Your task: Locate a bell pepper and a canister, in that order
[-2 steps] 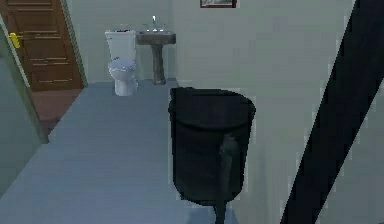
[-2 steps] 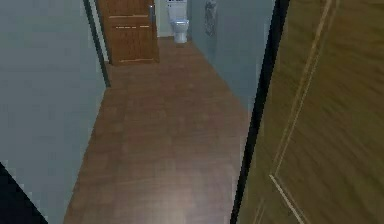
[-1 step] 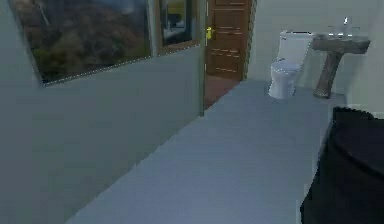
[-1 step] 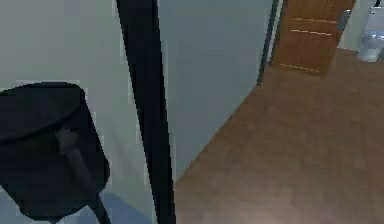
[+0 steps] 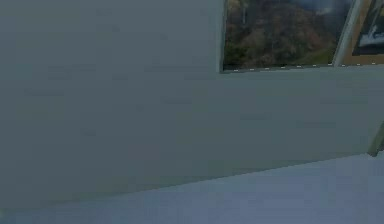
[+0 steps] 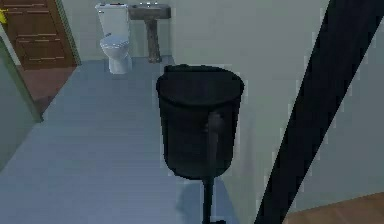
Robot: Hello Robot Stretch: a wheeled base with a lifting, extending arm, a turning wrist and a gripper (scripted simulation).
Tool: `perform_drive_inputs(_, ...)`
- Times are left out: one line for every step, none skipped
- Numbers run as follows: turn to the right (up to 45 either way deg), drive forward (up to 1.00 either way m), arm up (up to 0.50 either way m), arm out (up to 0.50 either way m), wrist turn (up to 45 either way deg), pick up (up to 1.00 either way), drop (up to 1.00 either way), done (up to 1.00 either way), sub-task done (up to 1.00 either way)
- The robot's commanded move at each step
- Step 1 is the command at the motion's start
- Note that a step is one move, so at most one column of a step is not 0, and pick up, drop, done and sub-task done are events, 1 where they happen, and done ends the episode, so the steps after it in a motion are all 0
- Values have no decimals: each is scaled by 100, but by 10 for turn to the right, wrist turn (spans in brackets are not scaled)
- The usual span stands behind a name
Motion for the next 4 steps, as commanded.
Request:
perform_drive_inputs(0, 30, 0, 0, 0, 0, 0, 0, 0)
perform_drive_inputs(-450, 0, 0, 0, 0, 0, 0, 0, 0)
perform_drive_inputs(0, 55, 0, 0, 0, 0, 0, 0, 0)
perform_drive_inputs(-450, 0, 0, 0, 0, 0, 0, 0, 0)
